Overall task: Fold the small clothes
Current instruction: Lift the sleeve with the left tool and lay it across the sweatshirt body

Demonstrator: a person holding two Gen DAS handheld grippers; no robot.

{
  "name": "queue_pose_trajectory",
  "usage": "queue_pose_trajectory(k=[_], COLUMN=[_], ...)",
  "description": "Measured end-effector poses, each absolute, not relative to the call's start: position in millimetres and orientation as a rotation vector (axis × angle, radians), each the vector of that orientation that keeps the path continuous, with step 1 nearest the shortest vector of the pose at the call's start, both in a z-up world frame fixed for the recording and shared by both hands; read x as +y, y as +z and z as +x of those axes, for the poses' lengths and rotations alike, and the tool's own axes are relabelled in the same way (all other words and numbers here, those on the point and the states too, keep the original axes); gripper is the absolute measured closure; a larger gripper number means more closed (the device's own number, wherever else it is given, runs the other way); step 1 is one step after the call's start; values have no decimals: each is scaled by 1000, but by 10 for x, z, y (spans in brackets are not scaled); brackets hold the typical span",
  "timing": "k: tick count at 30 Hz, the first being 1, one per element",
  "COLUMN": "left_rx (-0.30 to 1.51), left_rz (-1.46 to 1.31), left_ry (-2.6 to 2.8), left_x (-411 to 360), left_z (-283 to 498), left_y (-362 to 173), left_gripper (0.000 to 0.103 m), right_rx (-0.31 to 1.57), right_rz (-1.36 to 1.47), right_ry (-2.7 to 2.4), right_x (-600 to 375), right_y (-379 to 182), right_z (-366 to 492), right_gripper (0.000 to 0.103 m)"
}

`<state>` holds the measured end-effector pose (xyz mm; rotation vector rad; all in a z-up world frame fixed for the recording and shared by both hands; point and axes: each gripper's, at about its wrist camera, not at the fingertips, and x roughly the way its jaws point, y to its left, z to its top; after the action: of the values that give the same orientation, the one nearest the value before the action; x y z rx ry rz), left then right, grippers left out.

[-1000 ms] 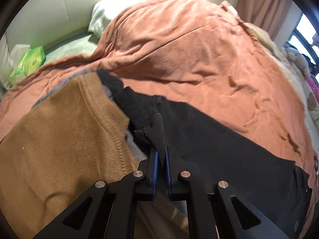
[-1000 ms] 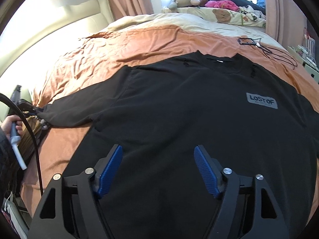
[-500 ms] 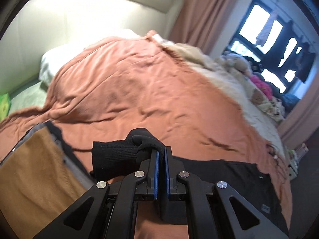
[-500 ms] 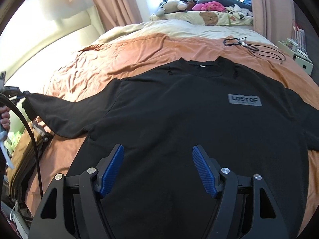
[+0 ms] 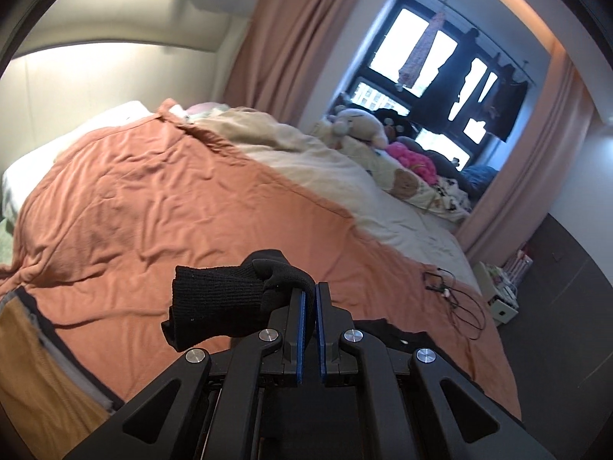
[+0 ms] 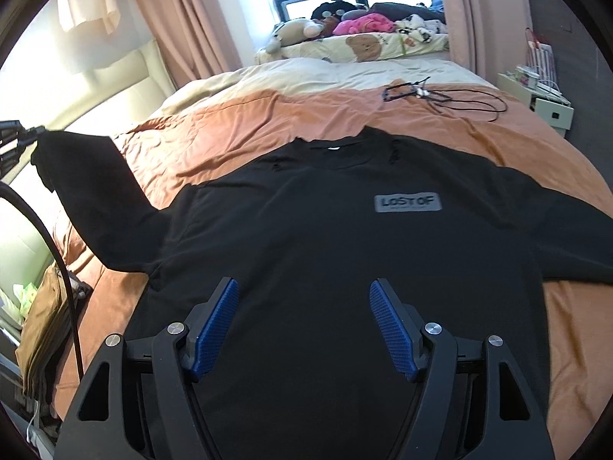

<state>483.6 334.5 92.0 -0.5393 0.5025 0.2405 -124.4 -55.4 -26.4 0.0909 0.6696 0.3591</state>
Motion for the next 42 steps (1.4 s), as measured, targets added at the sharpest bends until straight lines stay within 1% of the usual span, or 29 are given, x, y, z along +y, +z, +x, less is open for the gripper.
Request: queue_pose_trajectory(k=[11,21,30,35,38,39,40,41,42], left_rx=[533,598,675,716,783,833,888,952,987], left_rz=[-492,-452,-472,-573,-528,-484,-449,-424,-413], left_ry=[87,-37,-144,-175,-197,-215,-247,-308,-343], left_x=[2443,1622,1067,904,646,550,476,387,356], left_z=[5323,5789,6048,6163,6179,6191,6194,6183,6164], left_y=[1090,1009,746,415,165,67,-38,-162,-238], left_gripper=[98,98,98,98,97,95,85,72,64], right_rx=[683,696,710,728,730,734,735,736,737], right_rz=[162,230,290,333,328,324,321,318,318], right_ry=[301,281,242,235,235,234,233,231,229], right_x=[-975,-1361,-1631,-1647,-1649,-1637,-1651,-1651,-1656], right_y=[-220,-265,-364,-411,-416,-418,-428,-430,-434], right_z=[-1308,-1257,-1187,-1120,-1108,-1097,-1090,-1085,-1081], right_gripper=[33,33,33,33,33,33,33,33,33])
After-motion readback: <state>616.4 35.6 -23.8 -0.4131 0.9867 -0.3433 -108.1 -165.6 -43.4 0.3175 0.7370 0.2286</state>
